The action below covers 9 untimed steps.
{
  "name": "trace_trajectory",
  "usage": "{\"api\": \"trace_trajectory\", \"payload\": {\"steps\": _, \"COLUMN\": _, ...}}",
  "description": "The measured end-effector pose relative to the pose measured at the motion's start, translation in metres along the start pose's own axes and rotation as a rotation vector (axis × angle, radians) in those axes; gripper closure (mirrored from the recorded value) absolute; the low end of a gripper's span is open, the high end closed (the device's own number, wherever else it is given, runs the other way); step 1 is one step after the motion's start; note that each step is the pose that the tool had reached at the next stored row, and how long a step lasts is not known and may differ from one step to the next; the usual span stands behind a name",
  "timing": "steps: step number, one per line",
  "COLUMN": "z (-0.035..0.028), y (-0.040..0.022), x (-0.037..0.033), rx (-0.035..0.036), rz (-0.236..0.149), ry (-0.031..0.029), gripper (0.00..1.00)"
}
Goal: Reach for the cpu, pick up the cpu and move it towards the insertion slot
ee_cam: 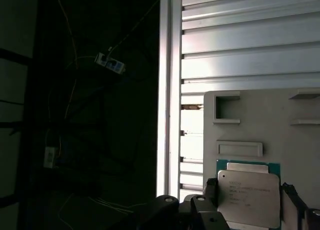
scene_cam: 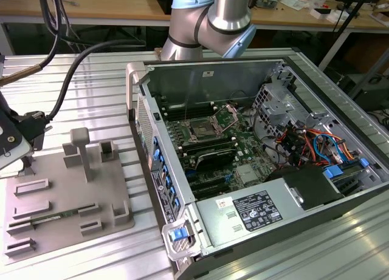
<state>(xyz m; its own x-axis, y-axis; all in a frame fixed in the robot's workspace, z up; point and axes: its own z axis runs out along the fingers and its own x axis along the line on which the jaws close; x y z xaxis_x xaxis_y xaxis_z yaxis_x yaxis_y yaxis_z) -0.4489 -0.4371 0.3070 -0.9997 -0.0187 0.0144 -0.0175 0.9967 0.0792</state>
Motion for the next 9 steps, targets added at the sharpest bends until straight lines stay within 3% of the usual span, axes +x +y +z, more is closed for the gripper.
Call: {"api": "trace_trajectory", "payload": {"steps": 9, "z": -0.0061, "y": 0.0005, "x": 0.0001, "rx": 0.0, "rz": 0.0, "ry": -0.0001, "gripper": 0.45}}
